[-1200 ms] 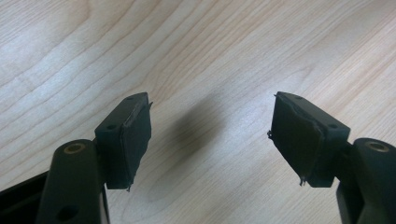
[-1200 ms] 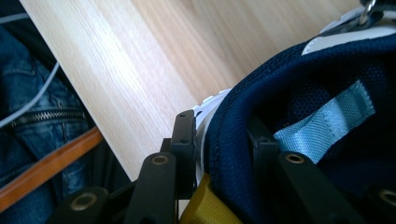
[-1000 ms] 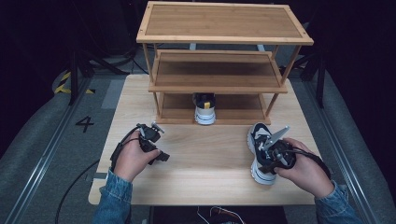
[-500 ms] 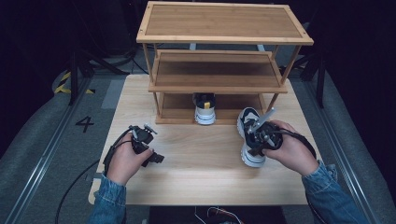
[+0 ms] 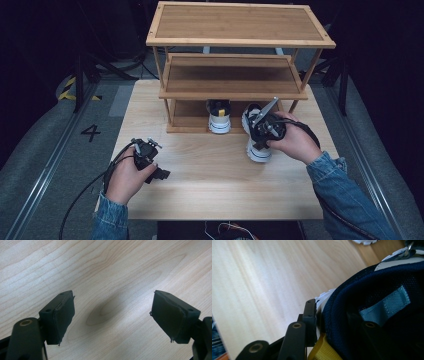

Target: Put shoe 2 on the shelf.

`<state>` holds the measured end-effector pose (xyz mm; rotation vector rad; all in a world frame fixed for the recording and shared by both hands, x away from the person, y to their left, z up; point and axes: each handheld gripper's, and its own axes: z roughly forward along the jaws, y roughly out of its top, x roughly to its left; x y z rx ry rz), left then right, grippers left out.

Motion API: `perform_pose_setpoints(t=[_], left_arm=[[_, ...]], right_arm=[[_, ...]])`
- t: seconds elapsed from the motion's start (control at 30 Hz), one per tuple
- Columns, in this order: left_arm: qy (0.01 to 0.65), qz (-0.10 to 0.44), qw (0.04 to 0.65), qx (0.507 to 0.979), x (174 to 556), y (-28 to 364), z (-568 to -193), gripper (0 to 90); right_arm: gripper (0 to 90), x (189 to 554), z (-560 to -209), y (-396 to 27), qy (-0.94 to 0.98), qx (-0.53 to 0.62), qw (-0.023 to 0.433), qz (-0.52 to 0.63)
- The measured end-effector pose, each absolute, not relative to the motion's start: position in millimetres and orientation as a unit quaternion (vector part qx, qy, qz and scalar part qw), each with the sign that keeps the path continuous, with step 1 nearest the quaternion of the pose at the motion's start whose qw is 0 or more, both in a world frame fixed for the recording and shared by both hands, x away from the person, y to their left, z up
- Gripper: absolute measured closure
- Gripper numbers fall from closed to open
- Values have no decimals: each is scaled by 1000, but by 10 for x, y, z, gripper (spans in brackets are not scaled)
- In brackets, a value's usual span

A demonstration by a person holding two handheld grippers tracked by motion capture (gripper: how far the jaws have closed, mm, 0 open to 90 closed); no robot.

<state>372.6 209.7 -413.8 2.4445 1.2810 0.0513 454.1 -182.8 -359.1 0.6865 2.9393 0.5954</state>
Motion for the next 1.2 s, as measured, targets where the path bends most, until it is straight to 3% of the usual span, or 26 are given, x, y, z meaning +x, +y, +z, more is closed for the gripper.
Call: perform_pose_setpoints(t=[0.4,0.83,1.0,1.2], left_arm=[[470,27,201,859,3595,2239,-4123,200],[470,29,203,858,3607,2241,-4110,205],[464,24,204,862,3659,2184,-4116,205],[451,20,202,869,3733,2089,-4112,203]], right_arm=[[696,4879,-3768,-1540,961,202,21,186],[688,5016,-3915,-1482,961,198,41,189],[601,5000,-3939,-1507,955,196,75,209],[518,4851,-3716,-1617,934,207,115,268]])
